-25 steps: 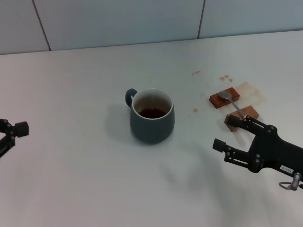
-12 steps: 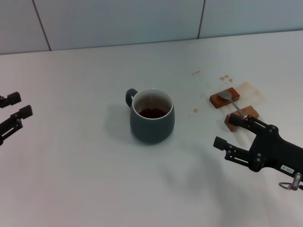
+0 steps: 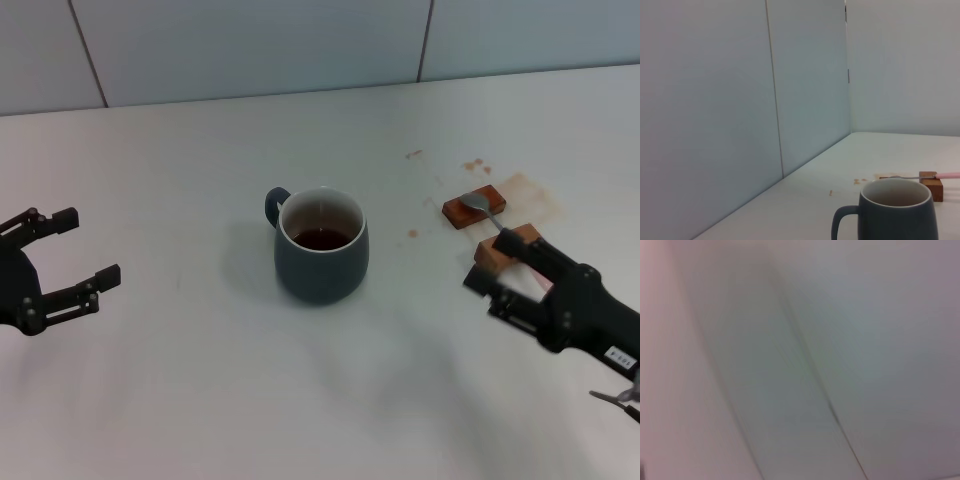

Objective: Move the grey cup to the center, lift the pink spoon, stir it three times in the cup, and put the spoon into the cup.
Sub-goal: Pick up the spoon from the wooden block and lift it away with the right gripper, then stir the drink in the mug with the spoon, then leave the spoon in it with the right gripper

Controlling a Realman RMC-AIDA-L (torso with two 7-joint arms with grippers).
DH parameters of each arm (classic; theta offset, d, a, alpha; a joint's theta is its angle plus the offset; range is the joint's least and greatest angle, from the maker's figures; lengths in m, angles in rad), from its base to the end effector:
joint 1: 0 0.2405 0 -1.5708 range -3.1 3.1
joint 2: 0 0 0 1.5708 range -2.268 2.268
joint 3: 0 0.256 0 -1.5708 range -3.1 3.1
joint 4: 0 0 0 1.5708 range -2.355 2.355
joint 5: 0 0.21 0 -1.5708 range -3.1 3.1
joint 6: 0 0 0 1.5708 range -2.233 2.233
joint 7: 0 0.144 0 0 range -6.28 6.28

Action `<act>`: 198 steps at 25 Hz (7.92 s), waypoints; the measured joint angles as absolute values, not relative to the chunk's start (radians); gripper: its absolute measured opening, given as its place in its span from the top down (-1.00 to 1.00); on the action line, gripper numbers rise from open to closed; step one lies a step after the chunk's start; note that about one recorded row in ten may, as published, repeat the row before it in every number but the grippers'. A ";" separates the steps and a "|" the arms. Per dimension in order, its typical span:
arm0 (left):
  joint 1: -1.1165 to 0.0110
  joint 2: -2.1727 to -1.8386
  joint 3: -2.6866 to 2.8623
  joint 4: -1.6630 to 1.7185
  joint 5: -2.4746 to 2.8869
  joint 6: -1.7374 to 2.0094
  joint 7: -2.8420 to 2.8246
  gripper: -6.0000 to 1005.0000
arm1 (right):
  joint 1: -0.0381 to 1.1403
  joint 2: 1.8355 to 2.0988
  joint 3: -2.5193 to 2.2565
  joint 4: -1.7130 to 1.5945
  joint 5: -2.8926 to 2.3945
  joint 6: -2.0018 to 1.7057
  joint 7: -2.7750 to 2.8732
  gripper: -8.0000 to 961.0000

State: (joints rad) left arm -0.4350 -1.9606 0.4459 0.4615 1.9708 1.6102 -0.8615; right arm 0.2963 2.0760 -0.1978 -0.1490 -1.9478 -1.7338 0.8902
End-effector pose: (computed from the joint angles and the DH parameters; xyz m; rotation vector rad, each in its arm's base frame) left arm -0.3243 0.3020 0.0454 -2.4896 -0.2560 -0.6848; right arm 0.3159 0.2269 -0.0198 -2.1592 0.7570 1.2436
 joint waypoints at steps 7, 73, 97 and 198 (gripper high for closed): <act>-0.440 -1.969 0.445 0.466 1.966 1.613 -0.854 -0.71 | 0.218 2.081 -0.002 0.017 -1.948 -1.757 1.365 -0.69; -0.426 -1.982 0.434 0.466 1.890 1.623 -0.831 -0.69 | 0.257 2.080 0.130 0.056 -1.960 -1.310 1.877 -0.69; -0.428 -1.982 0.434 0.466 1.874 1.623 -0.830 -0.69 | 0.287 2.078 0.122 0.048 -1.961 -1.302 1.885 -0.68; -0.420 -2.045 0.442 0.456 1.838 1.654 -0.814 -0.69 | 1.330 1.945 -1.147 -0.619 -2.560 -1.634 2.506 0.75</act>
State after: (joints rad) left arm -0.4203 -2.0454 0.4423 0.4555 1.8378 1.6538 -0.8144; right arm 1.3304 1.9453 -1.1473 -0.6188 -2.5599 -1.6343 2.5063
